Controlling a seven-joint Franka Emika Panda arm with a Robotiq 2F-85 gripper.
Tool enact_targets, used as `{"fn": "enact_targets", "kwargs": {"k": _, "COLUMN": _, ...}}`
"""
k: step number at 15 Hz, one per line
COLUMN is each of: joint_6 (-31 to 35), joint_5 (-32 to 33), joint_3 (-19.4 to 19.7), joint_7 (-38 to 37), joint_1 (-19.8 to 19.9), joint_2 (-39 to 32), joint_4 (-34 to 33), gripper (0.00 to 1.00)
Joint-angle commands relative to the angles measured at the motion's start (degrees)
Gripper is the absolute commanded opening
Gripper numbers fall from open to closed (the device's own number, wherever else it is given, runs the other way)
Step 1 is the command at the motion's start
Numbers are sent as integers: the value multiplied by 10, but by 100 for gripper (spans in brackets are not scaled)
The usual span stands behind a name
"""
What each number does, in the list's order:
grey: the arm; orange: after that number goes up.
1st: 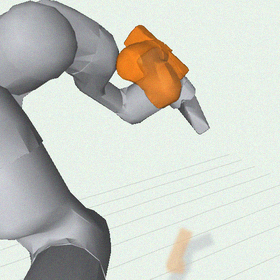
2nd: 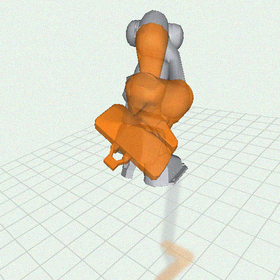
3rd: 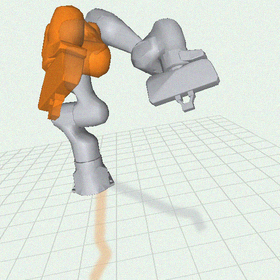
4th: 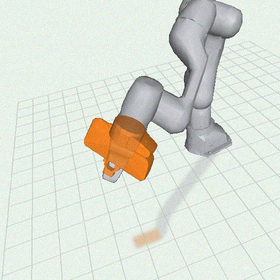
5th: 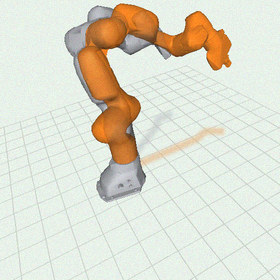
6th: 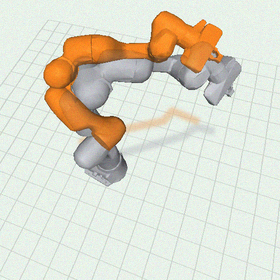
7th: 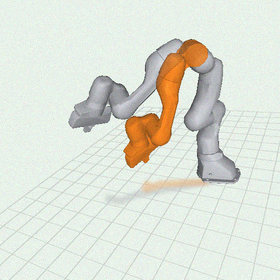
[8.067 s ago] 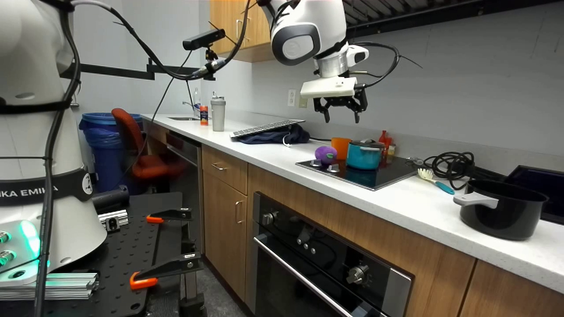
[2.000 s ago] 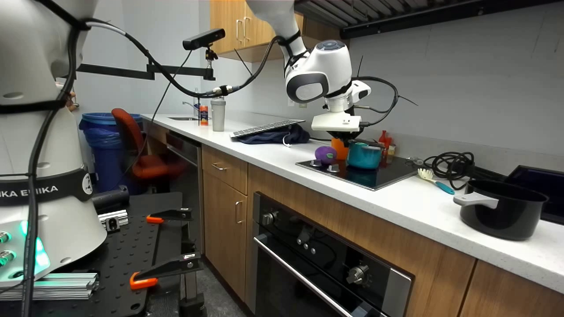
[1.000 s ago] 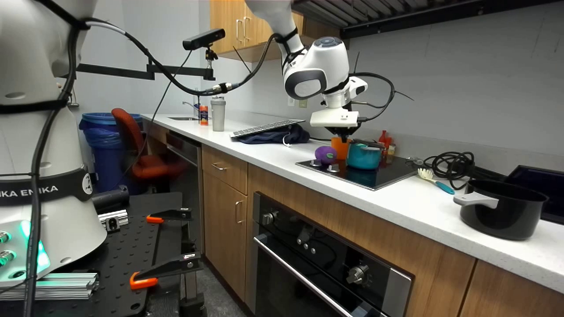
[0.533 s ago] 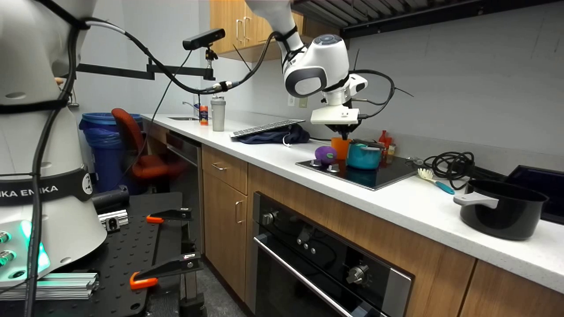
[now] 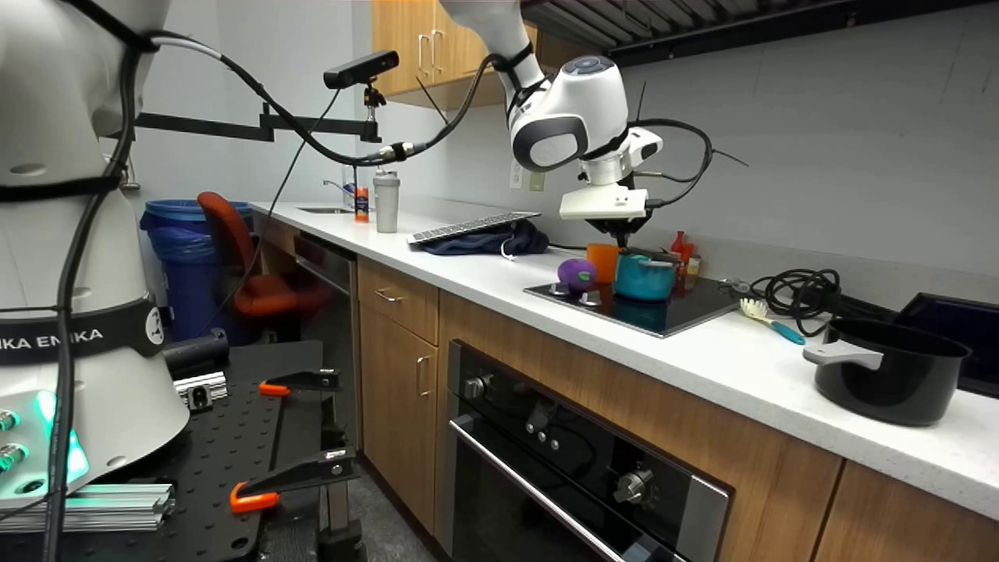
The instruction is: Remove the lid from the blue pot
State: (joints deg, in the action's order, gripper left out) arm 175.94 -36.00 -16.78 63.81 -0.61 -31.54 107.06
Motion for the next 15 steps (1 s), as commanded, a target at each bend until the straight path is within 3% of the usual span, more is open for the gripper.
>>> {"fn": "enact_targets", "kwargs": {"k": 1, "joint_6": -22, "joint_5": 7, "joint_3": 22, "joint_7": -13, "joint_1": -6, "joint_2": -4, "joint_4": -6, "gripper": 0}}
{"fn": "enact_targets", "kwargs": {"k": 15, "joint_6": -40, "joint_5": 52, "joint_3": 61, "joint_7": 0, "joint_1": -9, "joint_2": -21, "joint_4": -29, "gripper": 0}}
